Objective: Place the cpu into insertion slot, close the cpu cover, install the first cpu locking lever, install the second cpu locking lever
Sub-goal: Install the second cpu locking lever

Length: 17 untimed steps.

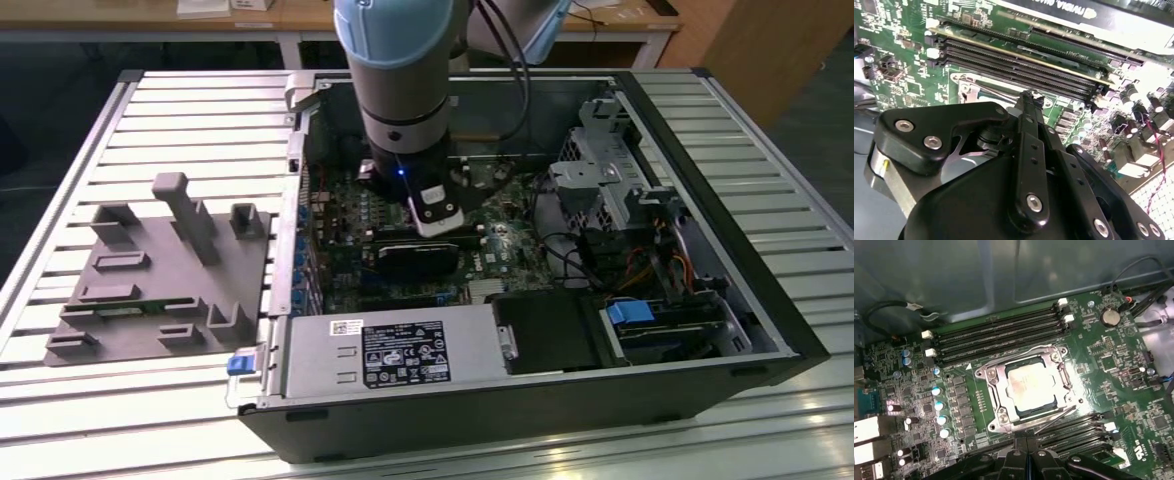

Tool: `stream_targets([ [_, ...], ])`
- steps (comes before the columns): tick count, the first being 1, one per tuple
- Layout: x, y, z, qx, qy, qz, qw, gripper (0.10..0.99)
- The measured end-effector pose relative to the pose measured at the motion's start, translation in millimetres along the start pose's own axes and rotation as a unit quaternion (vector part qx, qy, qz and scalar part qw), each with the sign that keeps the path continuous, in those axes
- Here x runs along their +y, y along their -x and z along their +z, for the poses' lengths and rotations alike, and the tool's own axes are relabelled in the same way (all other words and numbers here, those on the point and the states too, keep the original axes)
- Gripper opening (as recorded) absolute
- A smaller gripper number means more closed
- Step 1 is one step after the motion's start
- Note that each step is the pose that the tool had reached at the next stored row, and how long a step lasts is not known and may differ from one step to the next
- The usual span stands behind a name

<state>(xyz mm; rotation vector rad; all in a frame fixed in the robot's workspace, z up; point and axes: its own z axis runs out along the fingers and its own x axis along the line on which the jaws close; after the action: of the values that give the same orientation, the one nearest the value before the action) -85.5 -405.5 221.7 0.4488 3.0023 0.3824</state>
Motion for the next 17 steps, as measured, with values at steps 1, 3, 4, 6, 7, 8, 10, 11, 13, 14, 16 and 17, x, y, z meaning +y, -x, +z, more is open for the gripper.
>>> stream_targets([
  [1,-0.9,-0.1,0.5,0.0002,-0.0001,0.0,1.0,0.106],
  [3,-3.0,0.0,0.9,0.0004,0.0,0.0,1.0,0.106],
  [4,-4.0,0.1,1.0,0.0005,0.0001,0.0,1.0,0.106],
  [6,-5.6,-0.3,1.7,0.0011,0.0022,0.0,1.0,0.106],
  [7,-6.1,-0.5,2.2,0.0019,0.0048,0.0,1.0,0.106],
  [8,-6.6,-0.6,2.7,0.0031,0.0085,0.0,1.0,0.106],
  [10,-7.4,-1.1,3.8,0.0063,0.017,-0.001,0.9998,0.106],
  [11,-7.7,-1.3,4.3,0.0079,0.0207,-0.003,0.9997,0.106],
  [13,-8.7,-1.8,5.3,0.0106,0.0252,-0.008,0.9996,0.106],
  [14,-9.5,-1.8,5.6,0.0114,0.0258,-0.01,0.9996,0.106],
  [16,-11.5,-1.8,6.2,0.0125,0.0265,-0.013,0.9995,0.106],
  [17,-12.4,-1.9,6.5,0.0132,0.0272,-0.015,0.9994,0.106],
])
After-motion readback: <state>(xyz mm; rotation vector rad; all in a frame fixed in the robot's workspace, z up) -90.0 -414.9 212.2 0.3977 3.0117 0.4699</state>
